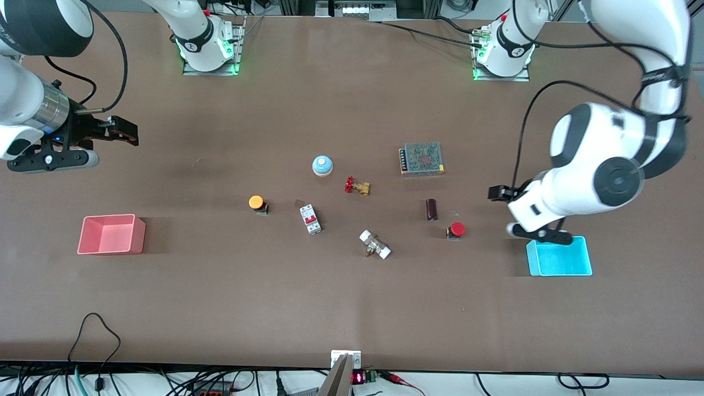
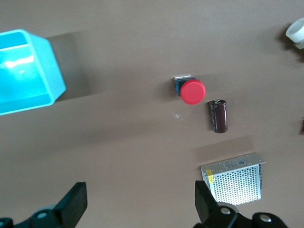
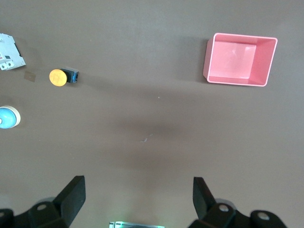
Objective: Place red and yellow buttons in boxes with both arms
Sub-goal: 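Reach the right gripper to the yellow button while the left gripper reaches the red button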
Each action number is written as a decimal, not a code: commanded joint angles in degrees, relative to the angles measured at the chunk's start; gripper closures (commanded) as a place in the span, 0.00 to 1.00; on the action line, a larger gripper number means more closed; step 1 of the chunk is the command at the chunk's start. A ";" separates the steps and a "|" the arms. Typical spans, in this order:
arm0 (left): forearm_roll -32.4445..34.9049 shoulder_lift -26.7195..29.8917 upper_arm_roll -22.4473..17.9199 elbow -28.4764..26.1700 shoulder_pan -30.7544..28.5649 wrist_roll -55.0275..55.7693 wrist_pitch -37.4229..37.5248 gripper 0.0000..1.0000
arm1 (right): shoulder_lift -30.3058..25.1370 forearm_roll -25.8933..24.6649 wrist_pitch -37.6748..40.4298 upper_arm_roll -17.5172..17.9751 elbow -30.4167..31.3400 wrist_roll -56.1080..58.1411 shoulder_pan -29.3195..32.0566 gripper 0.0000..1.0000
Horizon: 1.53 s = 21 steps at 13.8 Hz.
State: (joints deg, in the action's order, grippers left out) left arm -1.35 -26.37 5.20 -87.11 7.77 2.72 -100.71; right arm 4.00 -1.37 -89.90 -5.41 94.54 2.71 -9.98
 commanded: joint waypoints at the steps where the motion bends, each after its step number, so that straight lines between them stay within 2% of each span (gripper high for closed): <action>1: -1.10 -1.05 -2.04 -0.85 1.55 -5.76 -5.52 0.00 | -1.02 0.84 -0.89 0.13 1.70 0.01 0.40 0.00; 3: -2.24 -2.62 -2.04 -1.13 1.72 -7.37 -9.65 0.00 | -1.10 0.84 -0.80 0.05 1.70 0.10 0.40 0.00; 5: -10.99 -5.78 -3.60 -1.04 1.90 -6.76 -11.26 0.00 | -1.28 1.71 -1.50 0.04 2.13 -0.08 0.05 0.00; 7: -17.08 -7.02 -6.94 -1.22 3.73 -6.67 -13.10 0.00 | -2.67 3.56 -6.22 0.39 7.11 -1.91 -0.30 0.00; 9: -17.19 -7.99 -8.27 -1.31 6.02 -4.58 -13.37 0.00 | -5.13 3.56 -14.56 1.88 15.46 -7.60 -2.57 0.00; 12: -16.49 -8.61 -8.36 -3.14 8.40 1.06 -17.48 0.00 | -4.71 3.04 -25.99 7.23 21.81 -19.04 -4.69 0.00; 15: -16.58 -9.57 -8.36 -5.87 9.10 1.93 -23.81 0.00 | -1.03 2.34 -33.05 9.97 22.88 -24.06 -5.57 0.00; 16: -16.58 -10.27 -8.36 -6.22 9.28 4.03 -25.05 0.00 | 0.73 0.94 -34.71 10.15 22.70 -24.42 -6.53 0.00; 17: -16.58 -10.97 -8.36 -6.31 9.80 6.31 -25.67 0.00 | 2.74 -2.64 -36.30 10.15 22.70 -24.51 -7.50 0.00; 19: -16.23 -11.77 -8.45 -6.23 10.42 10.01 -25.76 0.00 | 5.91 -4.17 -39.37 10.15 22.70 -24.69 -8.47 0.00; 21: -11.51 -12.56 -8.45 -6.23 11.03 14.74 -26.11 0.00 | 8.11 -4.08 -42.80 10.15 22.53 -26.87 -8.30 0.00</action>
State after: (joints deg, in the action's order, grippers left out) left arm -16.14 -38.61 -1.94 -93.17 17.00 12.79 -126.07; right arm 10.21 -4.17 -130.12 4.80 117.64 -21.46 -18.06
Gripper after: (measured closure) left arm 0.000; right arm 0.000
